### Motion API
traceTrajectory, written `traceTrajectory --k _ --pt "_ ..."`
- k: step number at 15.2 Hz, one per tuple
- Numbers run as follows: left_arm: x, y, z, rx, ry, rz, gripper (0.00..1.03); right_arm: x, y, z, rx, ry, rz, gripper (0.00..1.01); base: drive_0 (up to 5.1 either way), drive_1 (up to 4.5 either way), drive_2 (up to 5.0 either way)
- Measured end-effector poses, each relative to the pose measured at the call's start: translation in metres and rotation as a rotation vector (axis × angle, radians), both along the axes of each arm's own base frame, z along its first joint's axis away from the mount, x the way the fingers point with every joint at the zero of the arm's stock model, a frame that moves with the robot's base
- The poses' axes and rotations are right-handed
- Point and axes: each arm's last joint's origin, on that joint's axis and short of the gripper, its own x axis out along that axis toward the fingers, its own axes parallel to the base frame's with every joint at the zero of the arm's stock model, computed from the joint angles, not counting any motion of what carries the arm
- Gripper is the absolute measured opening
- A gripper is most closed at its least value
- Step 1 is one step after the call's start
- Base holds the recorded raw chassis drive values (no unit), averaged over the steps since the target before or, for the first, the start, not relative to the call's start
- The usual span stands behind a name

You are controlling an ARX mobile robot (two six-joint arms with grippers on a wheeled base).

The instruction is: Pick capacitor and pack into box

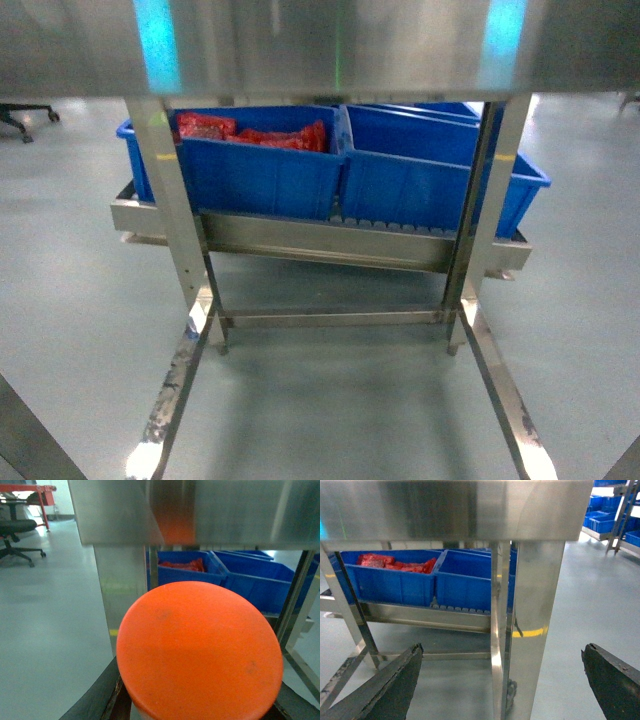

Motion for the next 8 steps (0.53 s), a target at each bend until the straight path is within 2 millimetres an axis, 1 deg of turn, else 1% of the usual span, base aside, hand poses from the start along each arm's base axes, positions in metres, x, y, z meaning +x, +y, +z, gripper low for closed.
traceTrajectory --k 8 --pt "0.0000 0.0000 -0.0001 0.000 0.002 0.000 0.45 0.0000 0.0000 -0.0001 -0.001 0.001 0.000 0.98 0.0 0.00 0.0"
